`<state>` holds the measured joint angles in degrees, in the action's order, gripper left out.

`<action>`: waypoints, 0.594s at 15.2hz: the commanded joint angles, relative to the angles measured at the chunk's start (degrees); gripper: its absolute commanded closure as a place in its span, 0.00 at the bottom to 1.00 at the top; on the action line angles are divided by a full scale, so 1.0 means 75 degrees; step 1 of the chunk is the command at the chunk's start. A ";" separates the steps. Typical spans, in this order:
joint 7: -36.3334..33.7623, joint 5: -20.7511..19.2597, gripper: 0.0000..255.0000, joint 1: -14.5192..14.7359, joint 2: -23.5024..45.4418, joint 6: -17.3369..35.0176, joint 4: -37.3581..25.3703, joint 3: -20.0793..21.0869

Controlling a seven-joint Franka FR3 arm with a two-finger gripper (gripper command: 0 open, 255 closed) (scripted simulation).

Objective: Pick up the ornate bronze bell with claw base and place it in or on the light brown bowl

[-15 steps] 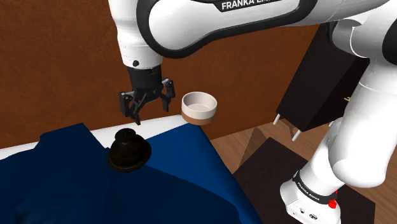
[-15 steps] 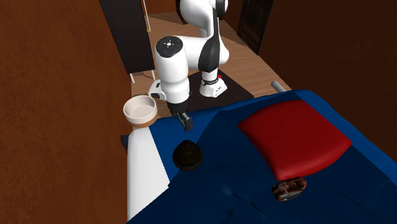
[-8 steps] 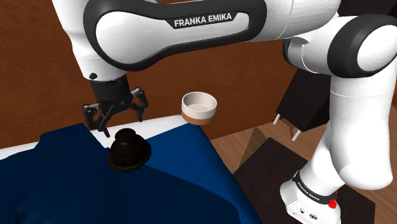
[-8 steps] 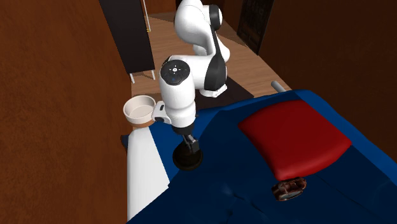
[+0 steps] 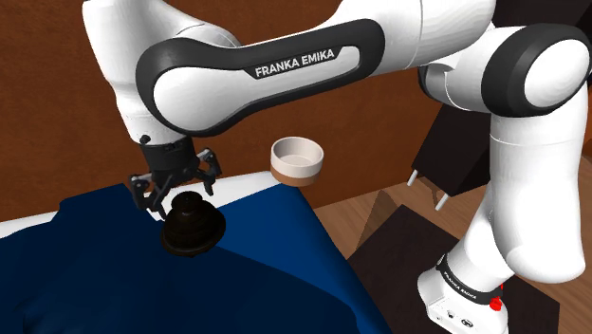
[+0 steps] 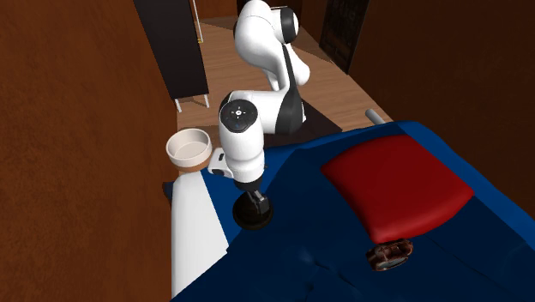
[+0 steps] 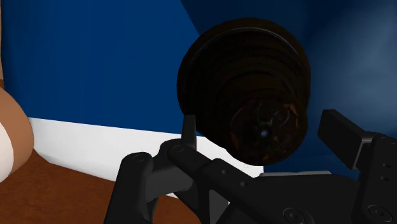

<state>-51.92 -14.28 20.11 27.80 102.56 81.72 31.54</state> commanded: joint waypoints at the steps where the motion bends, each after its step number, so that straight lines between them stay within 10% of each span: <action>1: -0.0005 -0.0008 0.00 0.0000 0.0013 0.0039 0.0024 -0.0004; 6: -0.0005 -0.0007 0.00 0.0000 0.0013 0.0038 0.0024 -0.0004; 7: -0.0005 -0.0007 1.00 0.0000 0.0013 0.0038 0.0024 -0.0004; 9: -0.0005 -0.0007 1.00 0.0000 0.0013 0.0039 0.0025 -0.0004</action>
<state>-51.96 -14.34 20.11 27.91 102.85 81.90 31.51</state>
